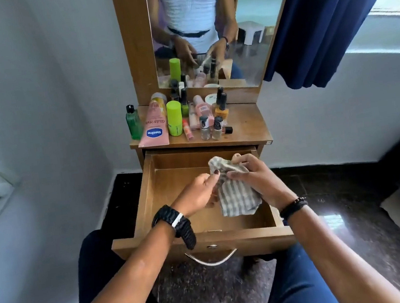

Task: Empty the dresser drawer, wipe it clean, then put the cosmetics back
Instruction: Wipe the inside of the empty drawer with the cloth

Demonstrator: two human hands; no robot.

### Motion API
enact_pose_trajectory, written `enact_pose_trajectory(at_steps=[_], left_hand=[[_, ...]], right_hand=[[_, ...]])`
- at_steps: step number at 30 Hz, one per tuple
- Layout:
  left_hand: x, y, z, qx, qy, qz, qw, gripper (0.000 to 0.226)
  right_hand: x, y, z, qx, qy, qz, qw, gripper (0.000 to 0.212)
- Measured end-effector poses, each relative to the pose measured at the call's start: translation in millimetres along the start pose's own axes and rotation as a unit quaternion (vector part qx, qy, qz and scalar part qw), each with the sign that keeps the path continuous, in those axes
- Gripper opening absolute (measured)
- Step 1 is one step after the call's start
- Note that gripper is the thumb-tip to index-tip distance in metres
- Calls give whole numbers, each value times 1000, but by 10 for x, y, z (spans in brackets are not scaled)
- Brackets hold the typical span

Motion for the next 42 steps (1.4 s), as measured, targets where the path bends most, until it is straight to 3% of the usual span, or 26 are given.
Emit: enact_pose_trajectory(at_steps=[2, 6, 10, 12, 14, 18, 22, 29, 33, 38, 42], left_hand=[[-10, 74, -119, -138, -6, 14, 990, 40], [4, 190, -267, -232, 32, 21, 972, 26], [58, 169, -274, -279, 32, -13, 960, 20], [105, 176, -268, -293, 29, -21, 955, 41], [142, 194, -278, -306, 25, -23, 951, 50], [191, 190, -335, -314, 33, -36, 948, 17], [213, 195, -388, -315, 48, -61, 946, 16], [287, 296, -562, -365, 40, -17, 930, 24], [384, 344, -673, -353, 21, 11, 935, 24], [586, 390, -783, -339, 2, 10, 941, 22], [731, 351, -923, -364, 27, 7, 931, 22]], right_hand=[[-73, 94, 66, -3, -45, -2, 999, 29], [-217, 172, 211, 10, -121, -7, 993, 35], [-281, 98, 283, 51, -161, -17, 986, 33], [-316, 63, 320, 93, -170, -14, 981, 31], [-359, 40, 369, 95, -188, -17, 977, 34], [-410, -100, 412, 83, -213, -75, 971, 35], [-400, -285, 358, 118, -173, -139, 968, 36], [-391, -235, 222, 136, -69, 19, 988, 64], [-348, -387, 186, 140, -113, -22, 983, 58], [-288, -616, 289, 175, -183, -19, 967, 76], [-231, -755, 408, 30, -232, 12, 972, 56]])
Point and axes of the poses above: each hand's wrist, its own x-axis towards the middle knuckle, its own y-axis out of the palm, z = x × y, the point moved 5 cm from there along x, towards the middle knuckle, and after that the axes turned 6 degrees about x, right-handed, at the moved point
